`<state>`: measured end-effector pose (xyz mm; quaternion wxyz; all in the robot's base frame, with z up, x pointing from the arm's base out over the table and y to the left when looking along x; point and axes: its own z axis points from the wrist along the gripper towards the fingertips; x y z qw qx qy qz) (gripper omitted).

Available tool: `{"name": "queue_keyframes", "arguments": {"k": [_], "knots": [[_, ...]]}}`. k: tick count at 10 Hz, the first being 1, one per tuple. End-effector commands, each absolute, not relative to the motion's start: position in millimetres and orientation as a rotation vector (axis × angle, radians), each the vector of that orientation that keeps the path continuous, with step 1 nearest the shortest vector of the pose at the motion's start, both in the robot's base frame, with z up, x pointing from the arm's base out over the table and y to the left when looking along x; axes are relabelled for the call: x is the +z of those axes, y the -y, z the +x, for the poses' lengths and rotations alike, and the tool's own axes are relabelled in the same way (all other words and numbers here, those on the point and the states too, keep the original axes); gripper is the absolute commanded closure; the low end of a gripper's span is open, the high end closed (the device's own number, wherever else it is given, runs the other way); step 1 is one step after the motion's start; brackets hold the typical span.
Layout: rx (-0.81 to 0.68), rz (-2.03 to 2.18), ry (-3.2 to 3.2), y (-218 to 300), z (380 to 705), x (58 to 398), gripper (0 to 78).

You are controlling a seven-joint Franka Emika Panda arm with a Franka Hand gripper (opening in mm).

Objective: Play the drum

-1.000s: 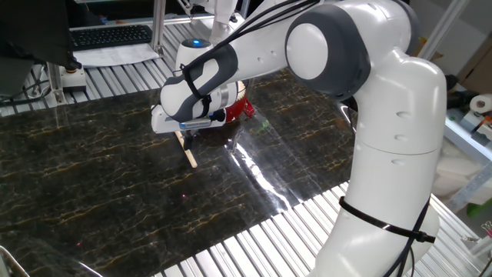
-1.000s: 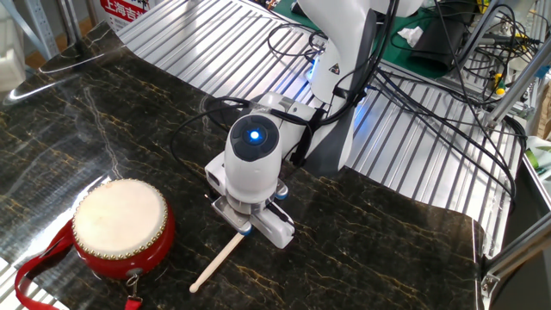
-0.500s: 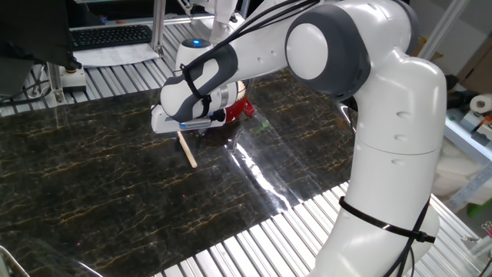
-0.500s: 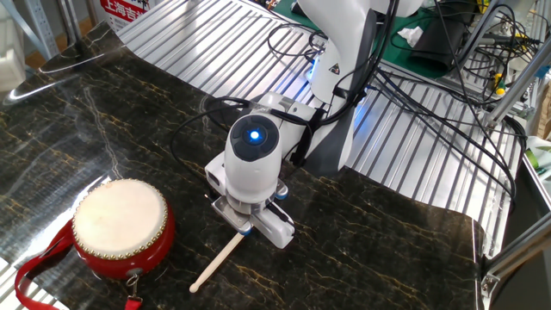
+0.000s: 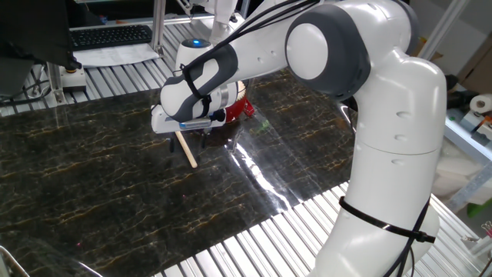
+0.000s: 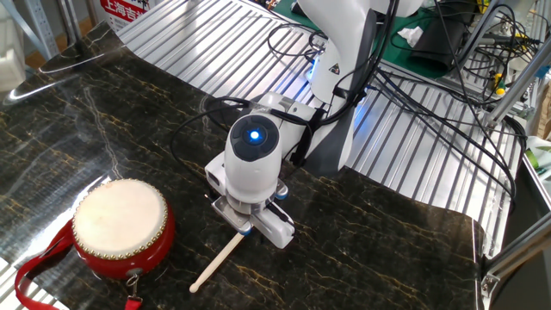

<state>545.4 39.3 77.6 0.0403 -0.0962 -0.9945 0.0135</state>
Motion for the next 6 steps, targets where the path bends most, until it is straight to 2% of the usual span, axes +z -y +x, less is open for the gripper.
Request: {"name": "queue_keyframes", "arguments": {"k": [1, 6], "knots": [[-0.025, -0.116, 3.098, -39.8, 549.2, 67.7, 0.1], [-0.051, -0.044, 3.115, -39.8, 551.6, 65.5, 0.1]]}}
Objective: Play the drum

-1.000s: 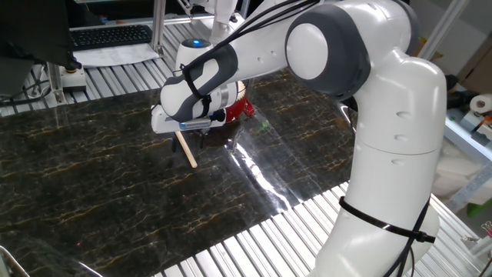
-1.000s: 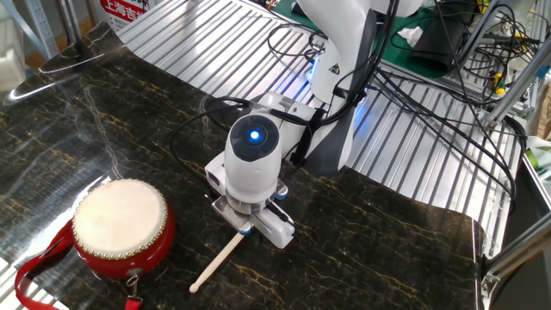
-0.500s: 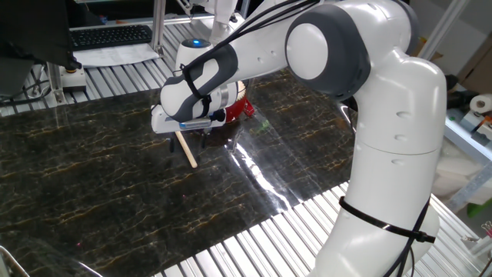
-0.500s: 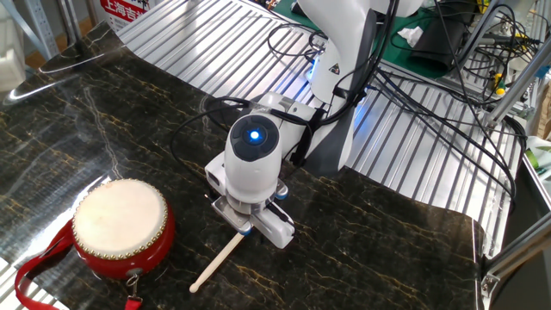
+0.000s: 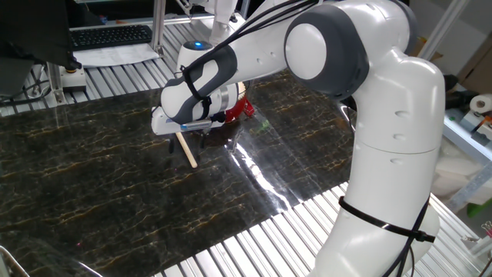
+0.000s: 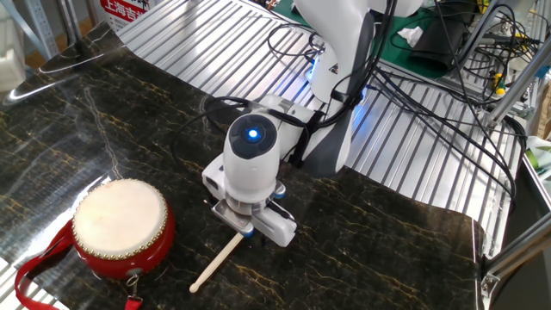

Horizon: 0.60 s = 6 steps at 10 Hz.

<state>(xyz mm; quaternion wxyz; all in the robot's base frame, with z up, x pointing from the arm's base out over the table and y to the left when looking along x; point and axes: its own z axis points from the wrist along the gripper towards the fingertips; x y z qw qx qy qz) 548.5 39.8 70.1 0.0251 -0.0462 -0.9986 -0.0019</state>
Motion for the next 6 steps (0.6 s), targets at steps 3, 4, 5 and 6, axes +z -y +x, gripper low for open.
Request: {"name": "queue_keyframes", "arguments": {"k": [3, 4, 5, 6], "knots": [[-0.049, -0.082, 3.114, -39.0, 551.9, 61.6, 0.1], [-0.035, -0.136, 3.109, -37.2, 551.9, 61.3, 0.1], [-0.028, -0.168, 3.107, -34.6, 551.8, 60.7, 0.1], [-0.030, -0.180, 3.107, -31.8, 551.8, 60.1, 0.1]]}}
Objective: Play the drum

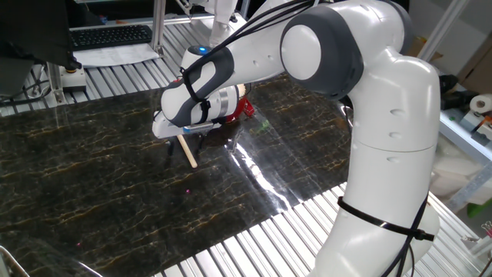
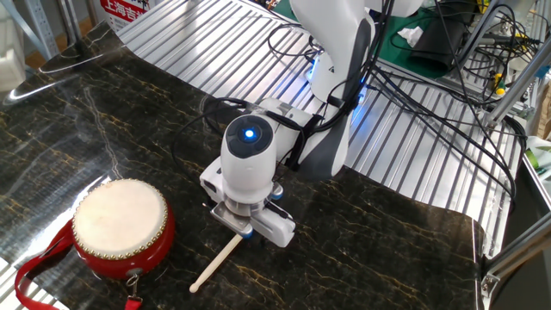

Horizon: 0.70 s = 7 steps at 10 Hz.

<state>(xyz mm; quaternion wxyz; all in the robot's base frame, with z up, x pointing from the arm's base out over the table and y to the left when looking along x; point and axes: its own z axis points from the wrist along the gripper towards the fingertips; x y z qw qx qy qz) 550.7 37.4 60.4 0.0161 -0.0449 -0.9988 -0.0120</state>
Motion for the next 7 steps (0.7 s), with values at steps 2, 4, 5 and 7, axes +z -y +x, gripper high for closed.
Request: {"name": "queue_keyframes", "arguments": {"k": [2, 4, 5, 7], "knots": [[-0.028, -0.186, 3.105, -31.1, 551.8, 59.9, 0.1], [-0.024, -0.190, 3.104, -31.1, 551.8, 59.9, 0.1], [-0.021, -0.192, 3.104, -31.1, 551.8, 59.9, 0.1], [-0.007, -0.184, 3.106, -31.1, 551.8, 59.9, 0.1]]}}
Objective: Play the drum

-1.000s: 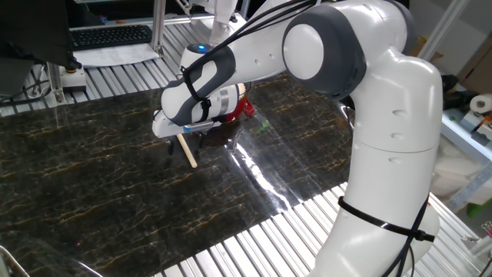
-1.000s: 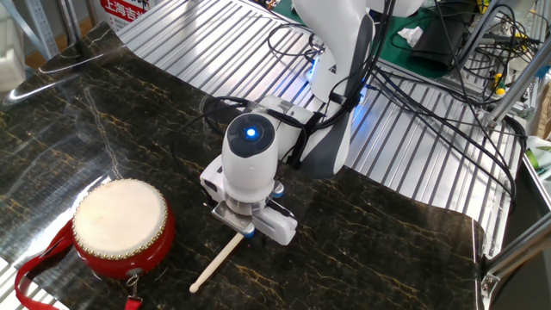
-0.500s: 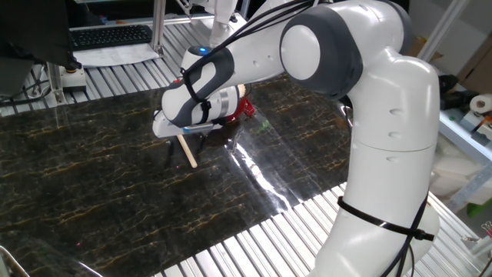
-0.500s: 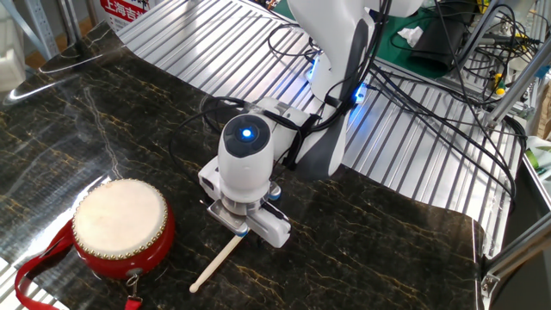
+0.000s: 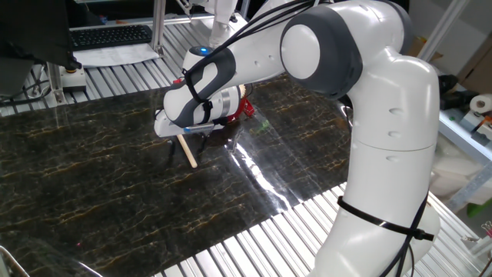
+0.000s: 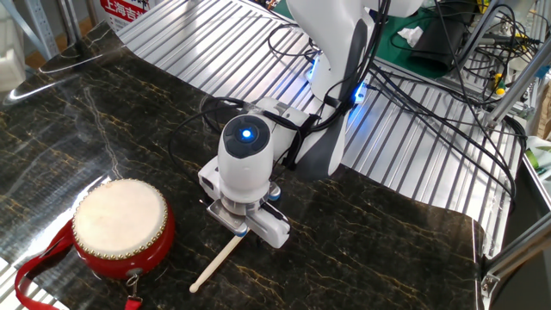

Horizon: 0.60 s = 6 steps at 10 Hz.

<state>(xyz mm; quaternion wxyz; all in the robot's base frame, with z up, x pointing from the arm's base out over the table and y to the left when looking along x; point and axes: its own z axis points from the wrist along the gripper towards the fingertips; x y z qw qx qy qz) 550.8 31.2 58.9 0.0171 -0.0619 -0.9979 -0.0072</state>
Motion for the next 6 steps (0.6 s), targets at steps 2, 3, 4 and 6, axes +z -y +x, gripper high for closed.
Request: {"name": "queue_keyframes", "arguments": {"k": [2, 3, 4, 6], "knots": [[0.005, -0.192, 3.109, -31.1, 551.8, 59.9, 0.1], [0.007, -0.194, 3.109, -31.1, 551.8, 59.9, 76.4], [0.007, -0.194, 3.109, -31.1, 551.8, 59.9, 76.4], [0.007, -0.194, 3.109, -31.1, 551.8, 59.9, 76.4]]}}
